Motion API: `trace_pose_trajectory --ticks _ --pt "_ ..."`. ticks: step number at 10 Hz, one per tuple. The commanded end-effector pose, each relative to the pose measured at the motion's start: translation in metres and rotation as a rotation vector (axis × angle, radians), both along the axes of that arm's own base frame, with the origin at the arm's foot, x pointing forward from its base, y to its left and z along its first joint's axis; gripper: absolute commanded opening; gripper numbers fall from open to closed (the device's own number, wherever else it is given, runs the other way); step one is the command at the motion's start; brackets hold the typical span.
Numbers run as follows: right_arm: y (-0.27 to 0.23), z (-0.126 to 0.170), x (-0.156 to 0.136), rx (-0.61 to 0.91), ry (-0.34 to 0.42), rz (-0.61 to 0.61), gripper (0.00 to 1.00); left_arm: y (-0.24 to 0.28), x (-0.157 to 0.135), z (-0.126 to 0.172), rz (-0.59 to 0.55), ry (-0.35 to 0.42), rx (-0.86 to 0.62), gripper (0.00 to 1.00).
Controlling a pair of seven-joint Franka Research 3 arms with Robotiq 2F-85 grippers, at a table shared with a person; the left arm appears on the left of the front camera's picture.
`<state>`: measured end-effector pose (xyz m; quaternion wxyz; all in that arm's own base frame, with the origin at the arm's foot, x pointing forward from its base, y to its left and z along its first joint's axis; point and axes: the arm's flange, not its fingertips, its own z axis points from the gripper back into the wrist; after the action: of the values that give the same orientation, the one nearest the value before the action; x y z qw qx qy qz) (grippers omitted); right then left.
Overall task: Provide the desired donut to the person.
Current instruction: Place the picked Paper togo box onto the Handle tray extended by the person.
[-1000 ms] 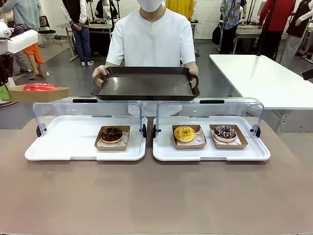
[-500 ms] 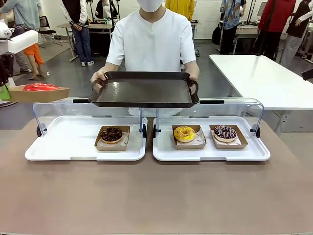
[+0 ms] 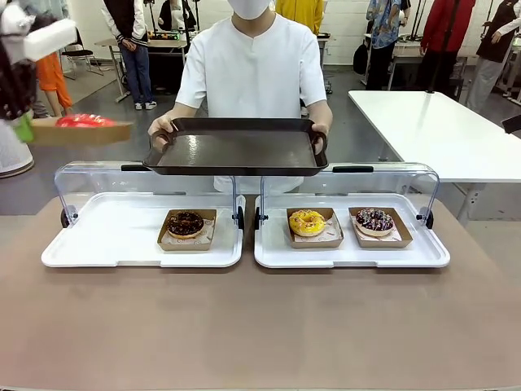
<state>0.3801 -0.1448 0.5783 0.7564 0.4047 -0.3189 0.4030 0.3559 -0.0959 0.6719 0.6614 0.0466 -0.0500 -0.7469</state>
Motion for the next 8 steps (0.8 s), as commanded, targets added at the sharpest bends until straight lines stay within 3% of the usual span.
trace_pose_trajectory --ticks 1,4,6,8 --pt "-0.001 0.0 -0.001 0.004 0.001 0.001 1.0 -0.05 0.005 0.026 -0.028 -0.057 0.022 0.01" --pt "-0.001 0.0 -0.001 0.004 0.001 0.001 1.0 -0.104 0.064 0.026 -0.158 -0.063 0.026 0.01" --pt "-0.001 0.0 -0.001 0.004 0.001 0.001 1.0 -0.123 0.092 0.017 -0.182 -0.093 -0.027 0.01" --pt "-0.001 0.0 -0.001 0.004 0.001 0.001 1.0 -0.126 0.136 0.003 -0.186 -0.057 -0.065 0.01"
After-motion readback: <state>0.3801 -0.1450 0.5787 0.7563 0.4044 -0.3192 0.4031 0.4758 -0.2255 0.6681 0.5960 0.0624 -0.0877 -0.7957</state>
